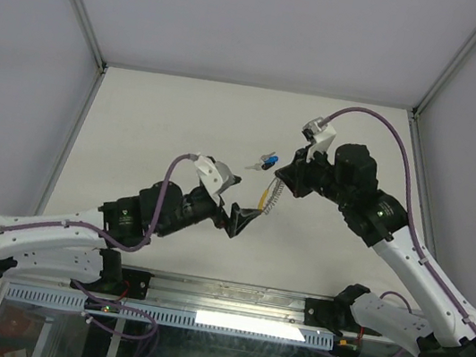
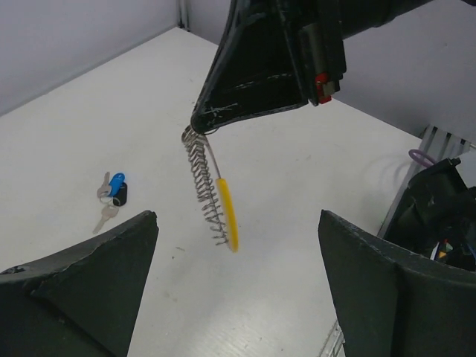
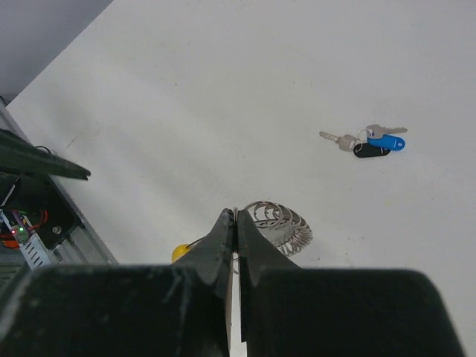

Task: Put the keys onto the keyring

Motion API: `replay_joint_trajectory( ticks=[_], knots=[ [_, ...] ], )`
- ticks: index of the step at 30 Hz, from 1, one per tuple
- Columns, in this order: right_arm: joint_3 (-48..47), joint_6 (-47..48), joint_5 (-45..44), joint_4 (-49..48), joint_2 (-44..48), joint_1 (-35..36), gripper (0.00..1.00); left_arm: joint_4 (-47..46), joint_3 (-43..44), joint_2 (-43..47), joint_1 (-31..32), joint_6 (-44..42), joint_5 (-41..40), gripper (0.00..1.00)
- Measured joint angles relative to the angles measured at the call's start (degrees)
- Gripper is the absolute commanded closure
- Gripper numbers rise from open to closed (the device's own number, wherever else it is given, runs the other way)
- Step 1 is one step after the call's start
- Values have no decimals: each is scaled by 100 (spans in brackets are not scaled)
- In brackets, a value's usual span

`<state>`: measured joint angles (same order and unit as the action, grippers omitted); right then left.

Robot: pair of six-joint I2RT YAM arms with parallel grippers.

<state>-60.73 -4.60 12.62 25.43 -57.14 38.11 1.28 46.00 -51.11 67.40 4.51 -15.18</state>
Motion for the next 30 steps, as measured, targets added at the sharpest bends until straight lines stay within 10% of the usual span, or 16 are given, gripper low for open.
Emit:
replay_joint_trajectory(
  ticks=[13,30],
  knots=[
    [-188,-713,44,546,2,-4,100,-2085,-527,-1388,691,-997,-1762,24],
    [-487,-946,855,719,31,-4,100,-3049,-522,-1825,691,-1460,-1558,54]
  ],
)
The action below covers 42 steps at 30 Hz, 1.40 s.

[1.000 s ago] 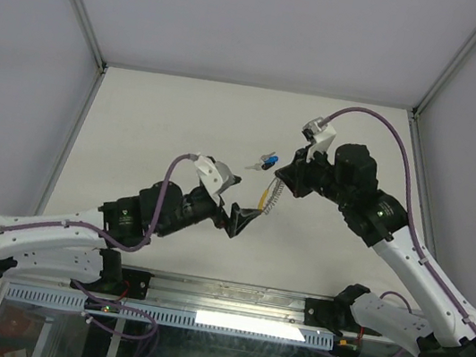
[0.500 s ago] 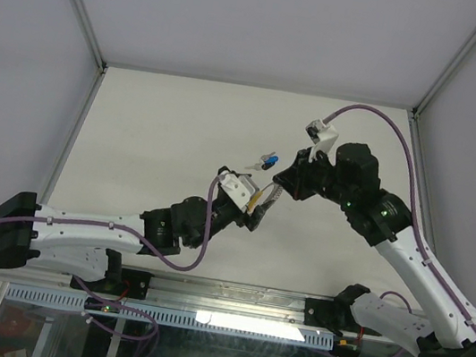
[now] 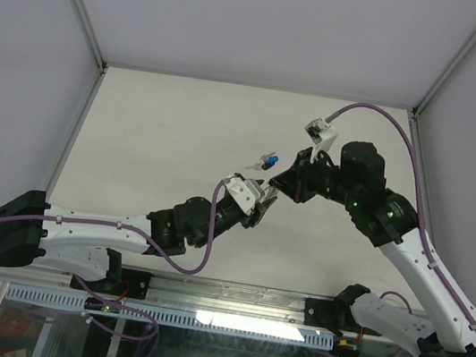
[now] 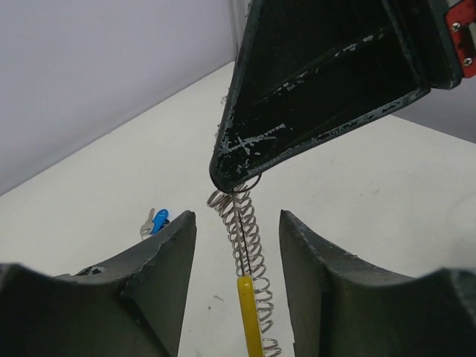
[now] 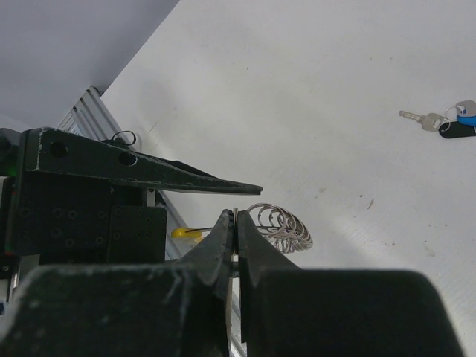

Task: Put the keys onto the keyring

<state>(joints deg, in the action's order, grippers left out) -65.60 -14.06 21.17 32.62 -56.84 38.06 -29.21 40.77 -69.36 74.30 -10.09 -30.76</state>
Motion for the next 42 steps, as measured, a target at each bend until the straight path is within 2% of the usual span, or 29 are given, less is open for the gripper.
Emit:
replay_joint_trajectory(
  ticks=[5,13,20,23,28,33,37,40,42],
  knots=[
    [-42,-2,92,155,79,0,100,-61,26,2,0,-4,105,62],
    [-42,-50,229,205,114,0,100,-85,83,13,-2,-7,157,64],
    [-42,-92,289,205,114,0,100,-87,87,15,0,-4,243,72],
    [-42,-94,332,205,111,0,100,-87,90,15,0,-7,249,73],
    [-42,-101,354,205,111,0,100,-81,153,15,0,-7,262,68],
    [-42,-109,363,203,111,0,100,-81,160,22,0,-4,273,80],
    [-42,-111,367,197,111,-4,100,-33,157,26,0,-11,271,100],
    [-42,-109,358,192,111,-28,100,-2,157,28,0,-15,271,100],
    [-42,-111,363,195,111,-31,94,17,157,44,0,-17,269,100]
  ],
)
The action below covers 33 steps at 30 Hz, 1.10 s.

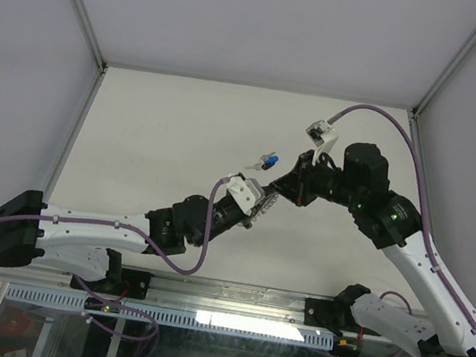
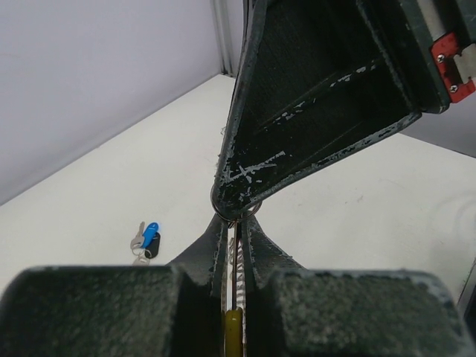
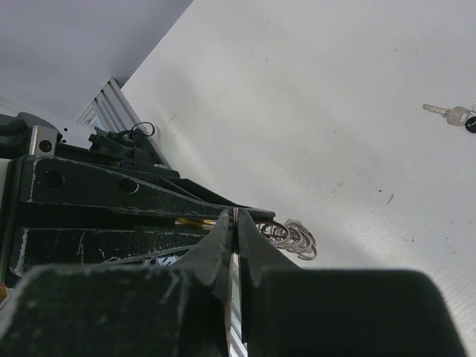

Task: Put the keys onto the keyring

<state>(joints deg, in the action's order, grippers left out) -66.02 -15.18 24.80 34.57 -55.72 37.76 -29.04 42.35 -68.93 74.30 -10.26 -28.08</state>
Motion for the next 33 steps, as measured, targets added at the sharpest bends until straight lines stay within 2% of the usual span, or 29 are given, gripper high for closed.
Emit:
replay_joint_trajectory(
  ticks=[3,8,17,25,27,33],
  knots=[
    [0,-11,15,-11,2,0,79,42,0,33,0,0,4,100],
    [2,-26,37,-122,70,0,65,125,0,164,0,22,31,100],
    [61,238,-175,-555,603,0,64,455,-87,660,0,92,579,100],
    [944,671,-479,-1224,1606,2,64,828,-496,1316,0,302,918,100],
    [1012,791,-461,-1261,1755,4,61,896,-612,1517,-2,337,1023,100],
    [1200,1176,-334,-1370,2085,4,61,1115,-660,1875,-2,369,1432,100]
  ],
)
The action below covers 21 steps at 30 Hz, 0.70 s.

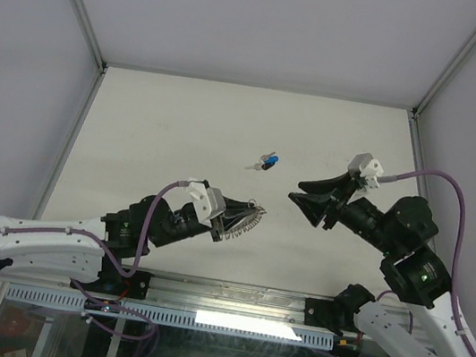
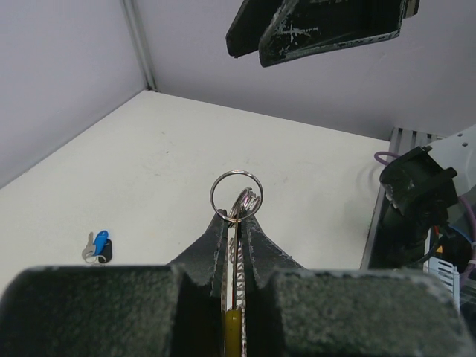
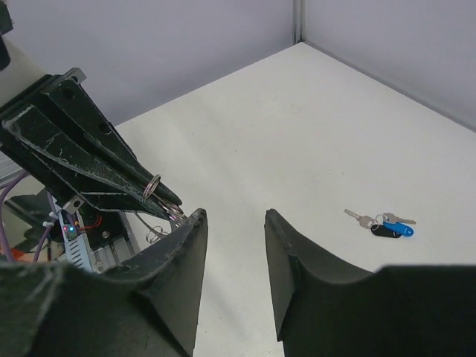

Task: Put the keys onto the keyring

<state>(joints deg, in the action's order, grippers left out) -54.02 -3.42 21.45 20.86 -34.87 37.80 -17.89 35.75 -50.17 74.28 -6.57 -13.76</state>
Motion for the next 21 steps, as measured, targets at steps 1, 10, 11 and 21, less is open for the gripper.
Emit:
replay_joint_trajectory(
  ticks=[1,10,11,21],
  knots=[
    [52,26,31,-22,63,0,61,2,0,26,0,7,81,100],
    [48,-256,199,42,50,0,67,11,-35,144,0,74,240,100],
    [-48,-352,188,140,-46,0,69,11,-50,146,0,90,236,100],
    [-586,-1456,197,599,-708,0,70,13,-87,76,0,125,-105,100]
  ],
)
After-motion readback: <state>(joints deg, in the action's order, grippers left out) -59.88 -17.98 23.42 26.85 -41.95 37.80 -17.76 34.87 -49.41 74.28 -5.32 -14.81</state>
